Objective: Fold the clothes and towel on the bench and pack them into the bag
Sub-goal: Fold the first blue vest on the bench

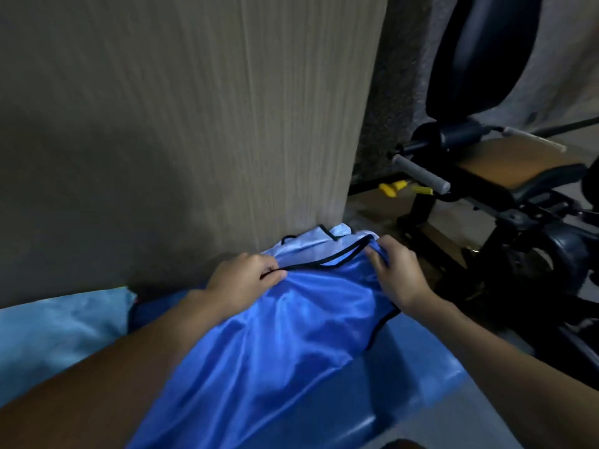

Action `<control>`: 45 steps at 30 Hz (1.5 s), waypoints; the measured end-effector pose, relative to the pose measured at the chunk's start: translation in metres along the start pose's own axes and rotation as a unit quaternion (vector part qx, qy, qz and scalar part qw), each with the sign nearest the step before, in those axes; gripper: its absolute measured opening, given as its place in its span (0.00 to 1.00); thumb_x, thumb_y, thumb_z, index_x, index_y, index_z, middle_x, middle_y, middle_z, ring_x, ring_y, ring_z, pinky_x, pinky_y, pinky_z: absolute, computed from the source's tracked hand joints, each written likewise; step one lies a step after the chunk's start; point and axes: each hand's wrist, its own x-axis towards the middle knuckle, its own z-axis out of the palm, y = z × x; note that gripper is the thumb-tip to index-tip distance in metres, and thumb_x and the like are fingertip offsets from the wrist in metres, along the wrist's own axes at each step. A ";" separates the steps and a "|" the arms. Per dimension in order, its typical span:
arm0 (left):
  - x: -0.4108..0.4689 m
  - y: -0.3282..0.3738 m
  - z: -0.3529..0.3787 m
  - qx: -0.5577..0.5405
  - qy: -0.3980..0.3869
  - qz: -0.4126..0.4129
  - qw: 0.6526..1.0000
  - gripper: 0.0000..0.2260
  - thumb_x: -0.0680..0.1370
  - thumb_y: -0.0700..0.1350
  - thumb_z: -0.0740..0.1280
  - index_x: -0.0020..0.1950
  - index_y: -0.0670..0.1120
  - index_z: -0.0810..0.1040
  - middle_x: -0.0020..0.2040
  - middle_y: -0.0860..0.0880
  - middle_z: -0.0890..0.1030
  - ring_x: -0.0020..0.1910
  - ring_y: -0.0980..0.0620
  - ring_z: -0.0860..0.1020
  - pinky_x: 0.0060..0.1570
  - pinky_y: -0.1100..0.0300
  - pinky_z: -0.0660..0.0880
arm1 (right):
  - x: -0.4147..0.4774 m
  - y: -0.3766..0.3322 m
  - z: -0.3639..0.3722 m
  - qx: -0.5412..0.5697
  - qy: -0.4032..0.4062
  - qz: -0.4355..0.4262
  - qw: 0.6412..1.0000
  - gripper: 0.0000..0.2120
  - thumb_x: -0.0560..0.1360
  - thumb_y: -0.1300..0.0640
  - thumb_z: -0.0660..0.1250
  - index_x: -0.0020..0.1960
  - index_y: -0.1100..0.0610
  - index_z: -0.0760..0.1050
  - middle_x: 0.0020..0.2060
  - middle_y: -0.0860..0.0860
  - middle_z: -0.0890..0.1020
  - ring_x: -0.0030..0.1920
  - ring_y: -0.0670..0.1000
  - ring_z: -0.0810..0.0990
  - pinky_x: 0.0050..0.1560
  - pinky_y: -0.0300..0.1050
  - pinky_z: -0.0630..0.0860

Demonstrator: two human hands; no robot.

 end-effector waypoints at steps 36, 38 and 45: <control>-0.361 -0.120 -0.033 -0.122 0.239 -0.303 0.914 0.10 0.75 0.49 0.70 0.51 0.45 0.81 0.47 0.51 0.79 0.46 0.53 0.78 0.48 0.68 0.68 | -0.230 -0.204 0.187 -0.118 -0.244 -0.400 0.876 0.17 0.75 0.43 0.57 0.58 0.48 0.78 0.55 0.44 0.80 0.56 0.48 0.78 0.57 0.46 0.70; -0.367 -0.121 -0.023 -0.166 0.221 -0.334 0.901 0.10 0.76 0.46 0.73 0.56 0.48 0.79 0.48 0.56 0.78 0.49 0.56 0.77 0.46 0.71 0.66 | -0.237 -0.199 0.195 -0.168 -0.254 -0.417 0.856 0.18 0.75 0.41 0.56 0.56 0.46 0.79 0.54 0.43 0.81 0.54 0.47 0.80 0.57 0.47 0.66; -0.350 -0.115 -0.013 -0.230 0.145 -0.288 0.918 0.07 0.79 0.48 0.68 0.45 0.47 0.82 0.40 0.55 0.78 0.42 0.58 0.78 0.44 0.63 0.72 | -0.231 -0.193 0.184 -0.235 -0.202 -0.442 0.842 0.18 0.77 0.45 0.54 0.34 0.48 0.75 0.33 0.45 0.78 0.34 0.48 0.79 0.42 0.48 0.62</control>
